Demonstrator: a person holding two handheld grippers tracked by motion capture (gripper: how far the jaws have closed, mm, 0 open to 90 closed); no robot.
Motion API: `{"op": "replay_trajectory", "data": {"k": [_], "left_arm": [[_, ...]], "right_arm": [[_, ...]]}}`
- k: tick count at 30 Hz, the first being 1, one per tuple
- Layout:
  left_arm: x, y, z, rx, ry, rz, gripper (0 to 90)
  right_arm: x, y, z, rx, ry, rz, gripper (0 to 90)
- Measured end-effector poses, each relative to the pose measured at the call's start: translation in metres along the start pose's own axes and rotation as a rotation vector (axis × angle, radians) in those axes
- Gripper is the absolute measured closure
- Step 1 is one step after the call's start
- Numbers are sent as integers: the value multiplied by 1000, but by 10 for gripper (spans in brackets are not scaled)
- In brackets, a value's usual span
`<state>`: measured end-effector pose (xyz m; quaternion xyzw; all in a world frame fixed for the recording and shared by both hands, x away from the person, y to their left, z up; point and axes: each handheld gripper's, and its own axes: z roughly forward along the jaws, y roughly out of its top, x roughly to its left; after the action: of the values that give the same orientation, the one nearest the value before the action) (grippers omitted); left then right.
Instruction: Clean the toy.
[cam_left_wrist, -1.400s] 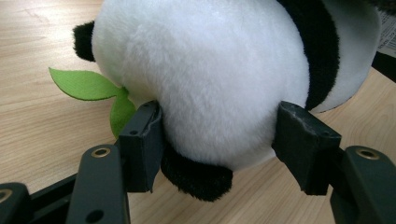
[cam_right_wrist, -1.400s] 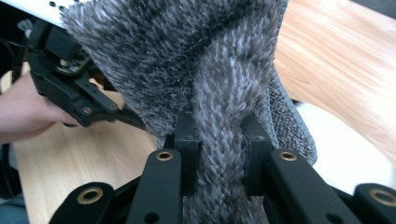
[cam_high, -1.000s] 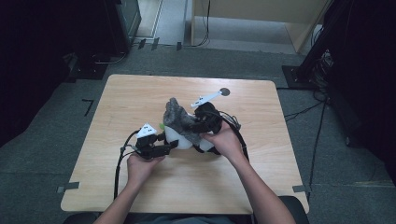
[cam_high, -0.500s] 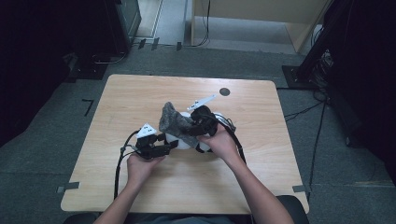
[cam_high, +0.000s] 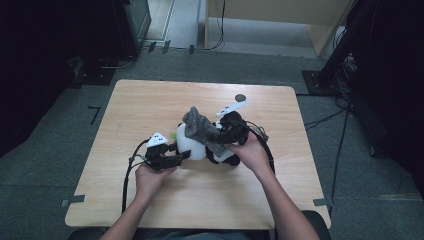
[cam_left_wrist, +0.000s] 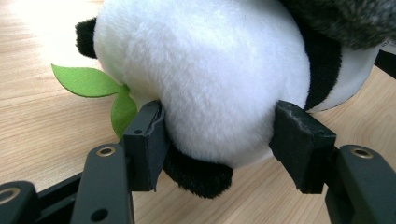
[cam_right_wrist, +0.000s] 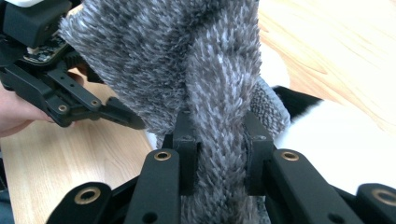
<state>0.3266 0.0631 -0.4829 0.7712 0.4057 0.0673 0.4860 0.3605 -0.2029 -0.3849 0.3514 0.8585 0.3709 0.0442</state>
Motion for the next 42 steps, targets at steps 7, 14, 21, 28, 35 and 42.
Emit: {"op": "replay_trajectory", "data": {"k": [7, 14, 21, 28, 35, 42], "left_arm": [[0, 1, 0, 6, -2, -5, 389], [1, 1, 0, 2, -7, -6, 389], [2, 0, 0, 3, -10, -9, 388], [3, 0, 0, 1, -13, -10, 387], [3, 0, 0, 2, -15, -5, 386], [2, 0, 0, 2, -14, -7, 381]], "right_arm": [[-11, -12, -16, -10, -14, 41, 735], [-19, -25, -36, -16, -40, 76, 733], [-28, -38, -52, -16, -72, 121, 733], [-39, -48, -62, -19, -111, 148, 737], [-35, -45, -65, -36, -91, 138, 748], [-18, -30, -67, -83, -48, 88, 752]]}}
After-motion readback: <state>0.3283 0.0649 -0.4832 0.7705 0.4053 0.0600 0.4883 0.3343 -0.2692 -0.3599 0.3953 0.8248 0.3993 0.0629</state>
